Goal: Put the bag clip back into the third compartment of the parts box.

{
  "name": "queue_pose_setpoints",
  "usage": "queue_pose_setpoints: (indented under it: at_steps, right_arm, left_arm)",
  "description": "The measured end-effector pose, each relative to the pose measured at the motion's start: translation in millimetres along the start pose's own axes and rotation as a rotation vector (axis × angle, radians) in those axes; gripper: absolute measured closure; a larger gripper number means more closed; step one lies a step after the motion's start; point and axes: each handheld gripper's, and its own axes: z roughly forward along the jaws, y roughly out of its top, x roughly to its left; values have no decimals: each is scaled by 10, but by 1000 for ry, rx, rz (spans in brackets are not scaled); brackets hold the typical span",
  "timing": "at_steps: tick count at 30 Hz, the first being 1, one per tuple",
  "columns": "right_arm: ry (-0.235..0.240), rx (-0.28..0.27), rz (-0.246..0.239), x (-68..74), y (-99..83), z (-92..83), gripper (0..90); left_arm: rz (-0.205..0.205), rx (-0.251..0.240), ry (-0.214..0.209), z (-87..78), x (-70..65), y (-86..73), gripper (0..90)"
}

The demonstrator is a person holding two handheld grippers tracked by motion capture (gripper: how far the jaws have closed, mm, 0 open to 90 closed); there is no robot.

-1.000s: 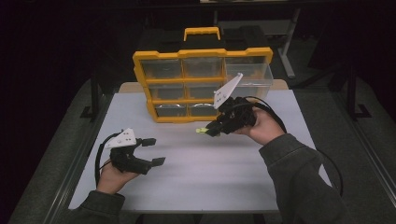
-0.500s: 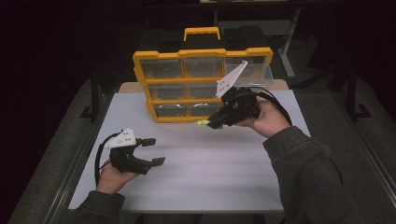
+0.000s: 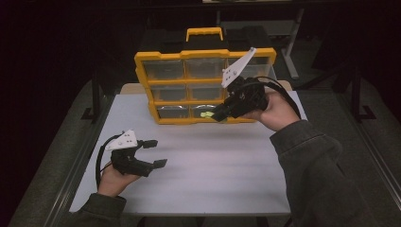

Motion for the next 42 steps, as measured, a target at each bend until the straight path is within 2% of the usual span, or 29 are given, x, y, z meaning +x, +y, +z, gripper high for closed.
queue_pose_setpoints:
  at_steps: [25,29,30,41,42]
  right_arm:
    - [-45,-31,-7,-89,237,-397,767]
    - [-57,-29,5,-113,268,-467,767]
    - [-61,-30,9,-117,277,-487,767]
    - [-91,-30,42,-189,354,-675,767]
    - [-94,-32,41,-199,358,-689,767]
  left_arm:
    - [1,-2,6,-19,0,4,190]
    - [-2,-1,7,-23,0,4,189]
    - [-13,-1,6,-23,-8,2,188]
    - [-2,0,9,-31,-2,5,187]
    - [8,9,10,-36,5,6,187]
